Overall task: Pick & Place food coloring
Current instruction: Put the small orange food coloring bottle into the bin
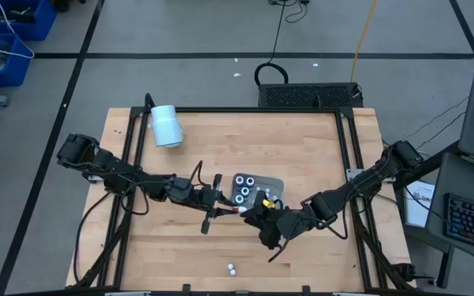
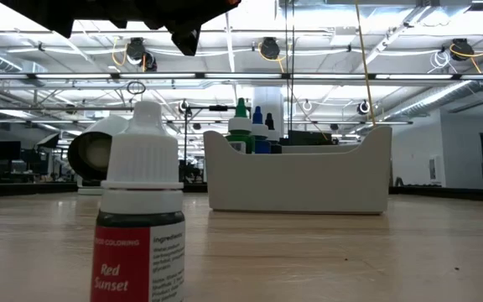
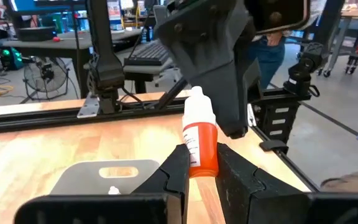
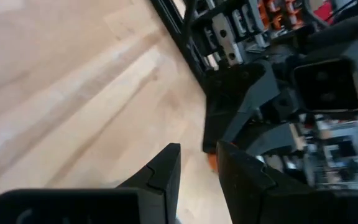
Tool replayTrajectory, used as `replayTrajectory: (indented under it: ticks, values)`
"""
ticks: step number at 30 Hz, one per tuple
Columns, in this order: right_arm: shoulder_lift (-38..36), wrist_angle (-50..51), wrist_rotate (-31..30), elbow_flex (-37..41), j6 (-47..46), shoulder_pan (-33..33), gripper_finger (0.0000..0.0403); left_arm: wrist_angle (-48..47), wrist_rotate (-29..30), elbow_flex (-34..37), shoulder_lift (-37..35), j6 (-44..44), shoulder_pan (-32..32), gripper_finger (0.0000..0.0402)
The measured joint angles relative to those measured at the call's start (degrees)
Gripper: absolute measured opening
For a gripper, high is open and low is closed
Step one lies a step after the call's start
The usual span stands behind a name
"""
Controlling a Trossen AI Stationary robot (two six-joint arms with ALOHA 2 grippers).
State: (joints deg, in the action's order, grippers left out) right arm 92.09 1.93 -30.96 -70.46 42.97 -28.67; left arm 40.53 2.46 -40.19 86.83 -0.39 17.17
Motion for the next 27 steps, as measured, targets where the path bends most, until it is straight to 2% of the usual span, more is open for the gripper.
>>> replayTrajectory:
  ticks: [8,19,27]
  values:
    - [-0.1,-2.8,-5.2,-0.1,4.9,-0.4,0.0096,-2.4,0.5,0.0,0.1,-0.2,0.0,0.0058]
    - [1.4,-1.0,-2.3,-0.1,2.5,0.2,0.0134,-2.8,0.5,0.0,0.1,-0.3,0.1,0.0058]
    - [2.5,-0.7,-5.0,-0.1,2.1,0.9,0.0164,-2.7,0.5,0.0,0.1,-0.5,0.1,0.0058]
